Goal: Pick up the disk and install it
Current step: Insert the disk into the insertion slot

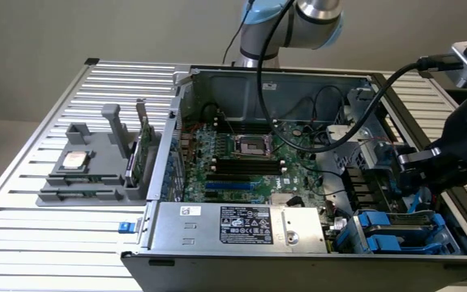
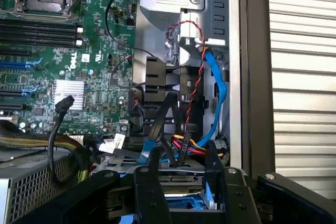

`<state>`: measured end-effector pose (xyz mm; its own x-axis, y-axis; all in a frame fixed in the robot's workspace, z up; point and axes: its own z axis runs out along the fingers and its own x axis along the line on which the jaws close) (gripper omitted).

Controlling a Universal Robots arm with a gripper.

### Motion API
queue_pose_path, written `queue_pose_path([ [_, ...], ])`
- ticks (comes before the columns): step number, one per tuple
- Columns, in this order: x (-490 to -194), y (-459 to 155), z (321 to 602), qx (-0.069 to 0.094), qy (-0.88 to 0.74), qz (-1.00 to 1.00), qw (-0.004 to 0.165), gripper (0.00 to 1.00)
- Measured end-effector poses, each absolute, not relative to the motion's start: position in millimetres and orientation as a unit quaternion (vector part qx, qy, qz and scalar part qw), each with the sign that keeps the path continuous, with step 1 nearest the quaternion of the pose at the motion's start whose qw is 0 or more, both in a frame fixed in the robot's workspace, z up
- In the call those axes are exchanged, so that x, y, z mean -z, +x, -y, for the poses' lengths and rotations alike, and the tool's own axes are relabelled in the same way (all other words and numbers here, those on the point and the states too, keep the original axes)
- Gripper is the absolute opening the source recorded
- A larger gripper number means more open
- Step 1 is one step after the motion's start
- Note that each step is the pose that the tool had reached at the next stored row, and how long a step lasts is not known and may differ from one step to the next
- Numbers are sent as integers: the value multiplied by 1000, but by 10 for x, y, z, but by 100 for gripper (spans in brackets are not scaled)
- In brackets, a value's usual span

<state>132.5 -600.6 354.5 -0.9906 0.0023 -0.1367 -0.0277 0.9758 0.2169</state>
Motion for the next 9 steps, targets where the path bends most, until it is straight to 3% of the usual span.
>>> queue_pose_path([
  [5,-3524,1317,6006,-105,18,-992,71,27],
  [9,-3523,1316,6006,-104,44,-991,74,27],
])
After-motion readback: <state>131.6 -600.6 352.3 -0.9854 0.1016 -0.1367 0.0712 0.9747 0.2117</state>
